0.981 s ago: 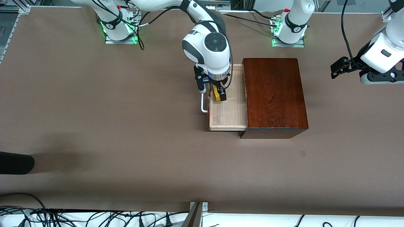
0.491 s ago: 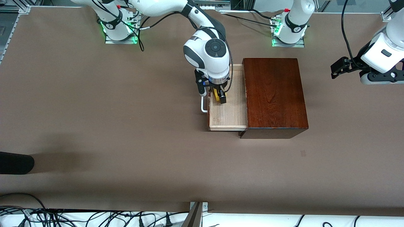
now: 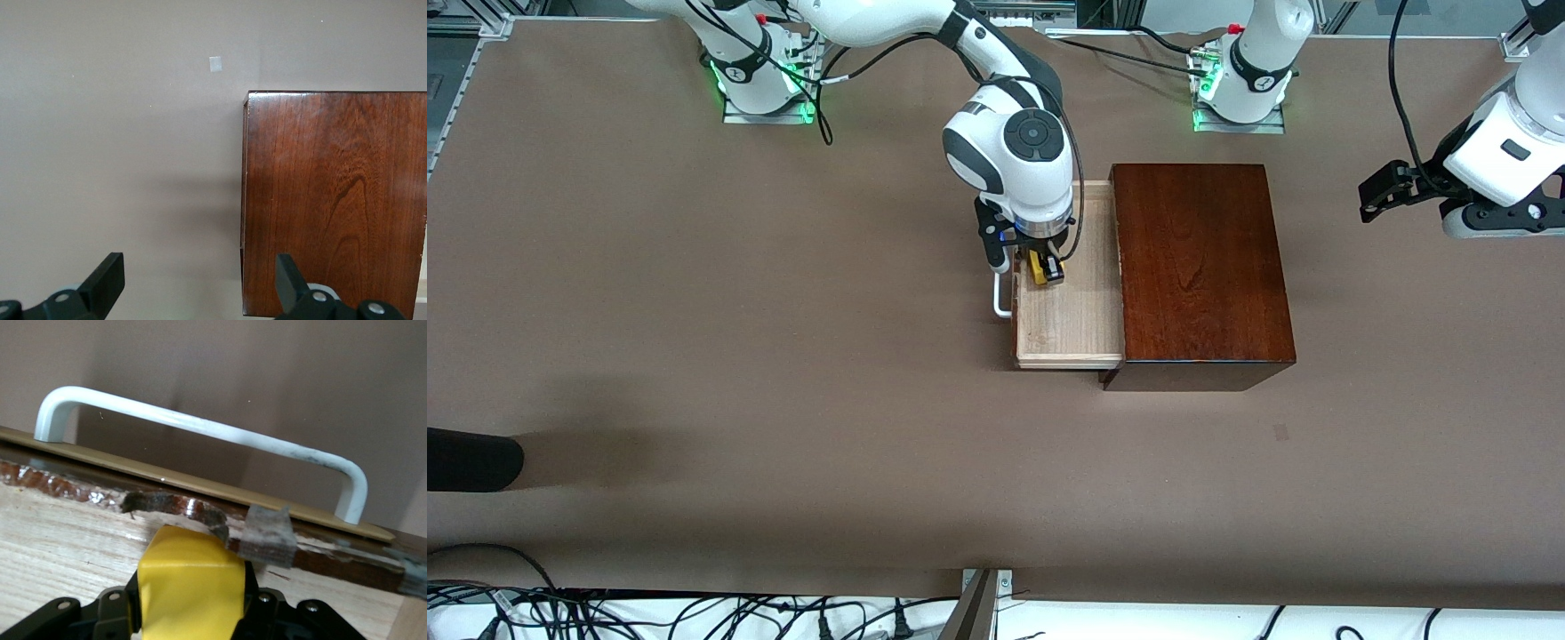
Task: Open drawer, take yellow block, close drawer
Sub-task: 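Close the right gripper on the yellow cube, then lift the cube with the right gripper while the left gripper reaches the drawer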
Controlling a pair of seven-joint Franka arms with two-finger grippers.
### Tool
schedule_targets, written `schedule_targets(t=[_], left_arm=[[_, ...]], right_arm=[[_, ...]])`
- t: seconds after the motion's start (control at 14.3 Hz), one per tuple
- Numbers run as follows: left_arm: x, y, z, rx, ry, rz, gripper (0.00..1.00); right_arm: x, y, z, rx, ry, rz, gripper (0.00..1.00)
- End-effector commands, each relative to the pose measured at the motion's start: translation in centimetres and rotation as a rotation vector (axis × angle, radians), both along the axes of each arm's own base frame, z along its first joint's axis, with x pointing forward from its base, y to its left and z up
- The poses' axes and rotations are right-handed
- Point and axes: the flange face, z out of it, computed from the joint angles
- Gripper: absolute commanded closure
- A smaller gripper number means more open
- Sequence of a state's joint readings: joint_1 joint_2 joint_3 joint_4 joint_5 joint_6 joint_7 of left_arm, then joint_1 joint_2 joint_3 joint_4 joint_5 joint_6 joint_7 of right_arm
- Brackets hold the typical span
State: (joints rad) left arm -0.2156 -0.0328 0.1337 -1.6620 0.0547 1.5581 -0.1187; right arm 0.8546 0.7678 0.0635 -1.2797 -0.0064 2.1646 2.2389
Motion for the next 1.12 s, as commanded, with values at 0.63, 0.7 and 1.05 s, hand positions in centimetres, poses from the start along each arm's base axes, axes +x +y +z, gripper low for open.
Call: schedule_targets(t=[0.63,0.7,1.05], left_arm=[[2.5,-0.8,0.9,-0.027,-0.025,-0.009,0.0],[2.8,-1.1,0.8,-0.025,-0.022,-0.012,0.0],[2.5,-6.2,1.0,-0.055,-0.021,-0.069,0.0]], right_arm=[[-1.9,-7.8,21.9,-0.018,0.05,0.321,0.96],[-1.7,-9.9,23.4,-0.043,0.069,0.412,0.96],[1.8,-22.5,28.2,-0.12,0.147,0.827,0.95]])
